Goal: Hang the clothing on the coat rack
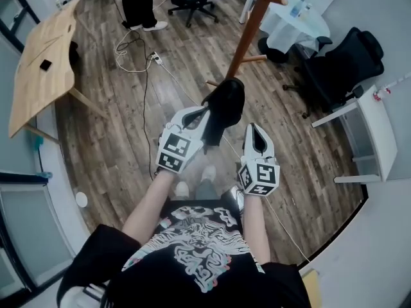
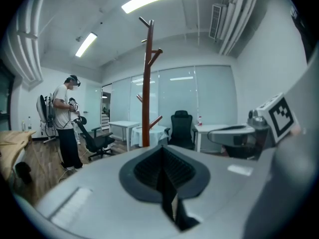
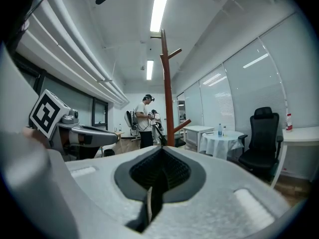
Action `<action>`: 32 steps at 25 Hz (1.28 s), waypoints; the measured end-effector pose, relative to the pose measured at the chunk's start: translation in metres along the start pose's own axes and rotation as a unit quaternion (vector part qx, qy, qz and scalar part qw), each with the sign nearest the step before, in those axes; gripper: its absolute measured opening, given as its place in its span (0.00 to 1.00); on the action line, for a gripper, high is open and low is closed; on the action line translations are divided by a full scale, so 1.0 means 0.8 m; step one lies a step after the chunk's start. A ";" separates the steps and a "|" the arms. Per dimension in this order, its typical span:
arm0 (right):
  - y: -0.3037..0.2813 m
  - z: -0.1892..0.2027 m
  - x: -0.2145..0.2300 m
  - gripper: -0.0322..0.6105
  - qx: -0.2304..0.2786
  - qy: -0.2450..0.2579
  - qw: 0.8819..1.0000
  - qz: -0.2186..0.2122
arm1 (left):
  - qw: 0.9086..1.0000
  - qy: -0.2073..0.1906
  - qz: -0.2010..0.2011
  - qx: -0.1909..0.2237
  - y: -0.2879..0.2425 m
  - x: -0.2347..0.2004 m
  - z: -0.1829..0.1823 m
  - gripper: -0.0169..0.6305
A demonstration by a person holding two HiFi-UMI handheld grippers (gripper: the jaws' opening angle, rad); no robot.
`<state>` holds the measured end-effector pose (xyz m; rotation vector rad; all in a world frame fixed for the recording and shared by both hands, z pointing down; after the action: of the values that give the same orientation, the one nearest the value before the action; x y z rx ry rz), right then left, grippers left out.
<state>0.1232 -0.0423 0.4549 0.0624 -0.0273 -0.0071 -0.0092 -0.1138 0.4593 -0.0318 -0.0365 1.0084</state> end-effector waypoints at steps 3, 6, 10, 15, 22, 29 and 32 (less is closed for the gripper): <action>0.019 -0.009 -0.016 0.05 0.002 0.009 1.000 -0.007 | 1.000 0.011 -0.003 0.011 0.013 0.010 -0.005 0.01; 0.031 -0.018 -0.018 0.05 0.008 0.011 1.000 -0.007 | 0.999 0.004 -0.015 0.031 0.023 0.017 -0.018 0.01; 0.040 -0.025 -0.013 0.05 0.018 0.004 1.000 -0.014 | 0.998 -0.006 -0.041 0.052 0.034 0.021 -0.034 0.01; 0.047 -0.035 -0.012 0.05 0.024 0.000 0.999 -0.034 | 0.996 -0.006 -0.063 0.065 0.042 0.028 -0.053 0.01; 0.064 -0.041 -0.001 0.05 0.026 0.006 0.999 -0.045 | 0.995 0.014 -0.073 0.067 0.039 0.050 -0.059 0.01; 0.064 -0.049 0.025 0.05 0.038 0.006 0.998 -0.042 | 0.995 0.012 -0.074 0.070 0.024 0.060 -0.058 0.01; 0.068 -0.044 0.039 0.05 0.033 0.001 0.999 -0.034 | 0.995 0.012 -0.066 0.069 0.015 0.069 -0.052 0.01</action>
<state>0.1554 0.0141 0.4238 0.1289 -0.0230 -0.0751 0.0122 -0.0612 0.4180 0.0830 0.0523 0.8772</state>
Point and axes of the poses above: the fingertips, and each gripper's own axes: y backward along the fingers, x to its right, z out of its underside, the point moved 2 cm from there along y, backward along the fingers, and after that the axes turned 11 degrees about x, right-handed, at the moved point
